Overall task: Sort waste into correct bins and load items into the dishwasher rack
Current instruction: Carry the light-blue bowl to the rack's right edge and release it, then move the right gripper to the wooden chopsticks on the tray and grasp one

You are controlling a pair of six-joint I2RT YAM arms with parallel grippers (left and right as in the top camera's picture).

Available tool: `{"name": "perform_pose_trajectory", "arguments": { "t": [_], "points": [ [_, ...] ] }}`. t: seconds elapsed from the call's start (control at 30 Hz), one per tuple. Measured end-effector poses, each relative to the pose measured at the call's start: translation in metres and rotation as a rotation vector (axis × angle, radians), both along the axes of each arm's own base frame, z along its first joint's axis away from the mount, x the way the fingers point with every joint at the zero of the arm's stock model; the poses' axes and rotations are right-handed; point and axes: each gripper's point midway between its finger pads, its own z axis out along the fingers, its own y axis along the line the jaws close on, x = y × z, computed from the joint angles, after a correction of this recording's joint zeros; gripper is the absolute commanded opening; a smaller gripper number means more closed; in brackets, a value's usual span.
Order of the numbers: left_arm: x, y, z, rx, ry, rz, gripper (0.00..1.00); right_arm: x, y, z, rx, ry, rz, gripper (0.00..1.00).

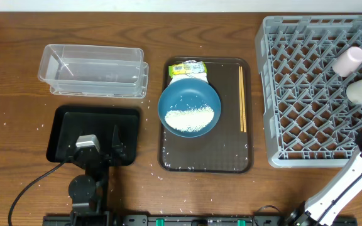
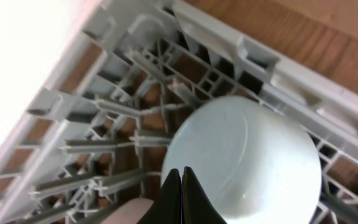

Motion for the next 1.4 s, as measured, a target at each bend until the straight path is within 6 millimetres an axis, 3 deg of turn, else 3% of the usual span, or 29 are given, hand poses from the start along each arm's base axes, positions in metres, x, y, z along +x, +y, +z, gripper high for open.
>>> {"name": "perform_pose_trajectory", "arguments": {
  "t": [0.2, 0.43, 0.53, 0.63, 0.67, 0.7, 0.73, 0.77, 0.87, 0.9, 0.97, 1.17, 1.4],
  "points": [
    [0.0, 0.0, 0.0, 0.0, 0.0, 0.0, 0.98, -0.019, -0.003, -0.028, 0.002, 0.121, -0.049, 0.01],
    [0.0, 0.0, 0.0, 0.0, 0.0, 0.0, 0.98, -0.038, -0.011, -0.025, -0.032, 0.19, -0.101, 0.01],
    [0.0, 0.0, 0.0, 0.0, 0.0, 0.0, 0.98, -0.042, -0.014, -0.006, -0.058, 0.17, -0.114, 0.01],
    [0.0, 0.0, 0.0, 0.0, 0.0, 0.0, 0.98, -0.045, -0.011, 0.036, -0.088, 0.107, -0.115, 0.06],
    [0.0, 0.0, 0.0, 0.0, 0.0, 0.0, 0.98, -0.046, -0.006, 0.052, -0.087, 0.075, -0.108, 0.15],
    [0.0, 0.0, 0.0, 0.0, 0.0, 0.0, 0.98, -0.046, 0.0, 0.07, -0.08, 0.037, -0.095, 0.43],
    [0.0, 0.0, 0.0, 0.0, 0.0, 0.0, 0.98, -0.047, 0.009, 0.089, -0.068, -0.004, -0.069, 0.74],
    [0.0, 0.0, 0.0, 0.0, 0.0, 0.0, 0.98, -0.05, 0.022, 0.108, -0.044, -0.043, -0.032, 0.86],
    [0.0, 0.0, 0.0, 0.0, 0.0, 0.0, 0.98, -0.054, 0.067, 0.151, 0.06, -0.156, 0.1, 0.89],
    [0.0, 0.0, 0.0, 0.0, 0.0, 0.0, 0.98, -0.053, 0.082, 0.163, 0.099, -0.193, 0.149, 0.95],
    [0.0, 0.0, 0.0, 0.0, 0.0, 0.0, 0.98, -0.051, 0.112, 0.174, 0.185, -0.237, 0.243, 0.99],
    [0.0, 0.0, 0.0, 0.0, 0.0, 0.0, 0.98, -0.042, 0.199, 0.153, 0.354, -0.162, 0.486, 0.99],
    [0.0, 0.0, 0.0, 0.0, 0.0, 0.0, 0.98, -0.042, 0.306, 0.122, 0.289, 0.07, 0.701, 0.96]
  ]
}}
